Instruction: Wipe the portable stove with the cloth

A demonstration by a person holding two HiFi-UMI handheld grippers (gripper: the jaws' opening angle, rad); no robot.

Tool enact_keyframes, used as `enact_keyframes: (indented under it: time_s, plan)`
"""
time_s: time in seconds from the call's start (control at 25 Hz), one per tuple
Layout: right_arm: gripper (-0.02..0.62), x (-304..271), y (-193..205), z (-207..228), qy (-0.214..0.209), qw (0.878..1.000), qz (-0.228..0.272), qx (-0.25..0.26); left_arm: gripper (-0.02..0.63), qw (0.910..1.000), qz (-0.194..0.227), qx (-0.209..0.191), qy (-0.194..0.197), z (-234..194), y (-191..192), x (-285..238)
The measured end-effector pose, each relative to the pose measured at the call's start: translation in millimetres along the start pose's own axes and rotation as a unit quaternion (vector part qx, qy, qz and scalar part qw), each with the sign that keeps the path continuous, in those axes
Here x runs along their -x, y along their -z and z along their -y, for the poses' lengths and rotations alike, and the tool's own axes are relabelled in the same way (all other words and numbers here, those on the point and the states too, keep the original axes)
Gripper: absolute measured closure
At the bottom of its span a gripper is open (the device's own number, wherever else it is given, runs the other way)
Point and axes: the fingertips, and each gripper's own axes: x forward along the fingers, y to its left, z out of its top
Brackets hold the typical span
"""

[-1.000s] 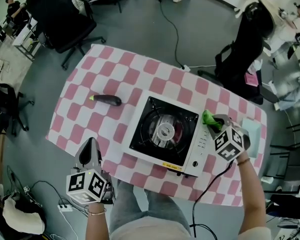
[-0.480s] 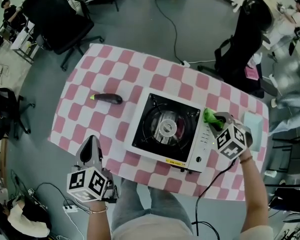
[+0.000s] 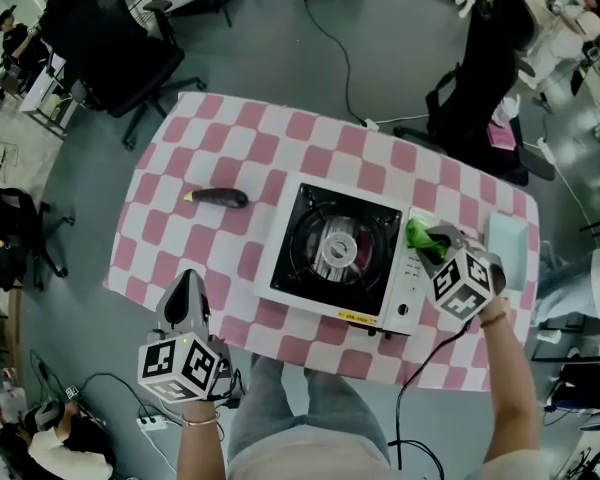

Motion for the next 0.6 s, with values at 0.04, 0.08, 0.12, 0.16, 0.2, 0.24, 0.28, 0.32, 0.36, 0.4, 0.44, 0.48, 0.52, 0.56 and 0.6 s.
enact_keyframes:
  time_s: [0.04, 0.08, 0.12, 0.16, 0.2, 0.24, 0.28, 0.32, 0.36, 0.4, 0.44, 0.48, 0.52, 0.56, 0.6]
  plan:
    - [0.518, 1, 0, -2, 0.000, 1.000, 0.000, 0.000, 0.606, 1.0000, 0.000, -0.002, 0.001, 0, -1, 1]
    - [0.518, 2, 0, -4, 0.000, 1.000, 0.000, -0.001, 0.606, 1.0000, 0.000, -0.003, 0.001, -1, -1, 2]
    - [0.518, 3, 0, -7, 0.000, 1.000, 0.000, -0.001, 0.606, 1.0000, 0.000, -0.005, 0.002, -1, -1, 3]
    - [0.518, 4, 0, -9, -0.001, 1.000, 0.000, -0.003, 0.606, 1.0000, 0.000, -0.005, 0.003, -2, -2, 5]
    - [0.518, 5, 0, -11, -0.001, 1.000, 0.000, -0.005, 0.606, 1.0000, -0.001, -0.006, 0.003, -3, -2, 6]
    - [0.518, 5, 0, -13, -0.001, 1.000, -0.001, -0.006, 0.604, 1.0000, -0.001, -0.006, 0.004, -3, -2, 7]
    - [0.518, 6, 0, -14, -0.001, 1.000, -0.001, -0.006, 0.606, 1.0000, -0.001, -0.006, 0.005, -4, -2, 8]
    - [0.518, 7, 0, -16, -0.001, 1.000, -0.002, -0.006, 0.606, 1.0000, -0.002, -0.007, 0.005, -4, -2, 9]
    - [0.518, 7, 0, -18, -0.001, 1.000, -0.002, -0.007, 0.606, 1.0000, -0.002, -0.007, 0.006, -5, -2, 10]
    - [0.518, 7, 0, -20, -0.001, 1.000, -0.003, -0.008, 0.605, 0.9999, -0.003, -0.008, 0.007, -5, -2, 10]
    - [0.518, 8, 0, -22, -0.001, 1.000, -0.002, -0.008, 0.606, 0.9999, -0.003, -0.009, 0.007, -6, -2, 11]
    - [0.518, 8, -1, -24, -0.001, 1.000, -0.001, -0.007, 0.605, 0.9999, -0.003, -0.010, 0.008, -6, -2, 11]
    - [0.518, 9, 0, -26, -0.001, 1.000, 0.000, -0.007, 0.606, 0.9999, -0.003, -0.011, 0.009, -6, -3, 12]
    - [0.518, 9, 0, -27, 0.000, 1.000, 0.001, -0.007, 0.606, 0.9999, -0.003, -0.012, 0.010, -6, -3, 12]
    - [0.518, 10, 0, -29, 0.000, 1.000, 0.001, -0.008, 0.606, 0.9998, -0.003, -0.013, 0.011, -5, -4, 13]
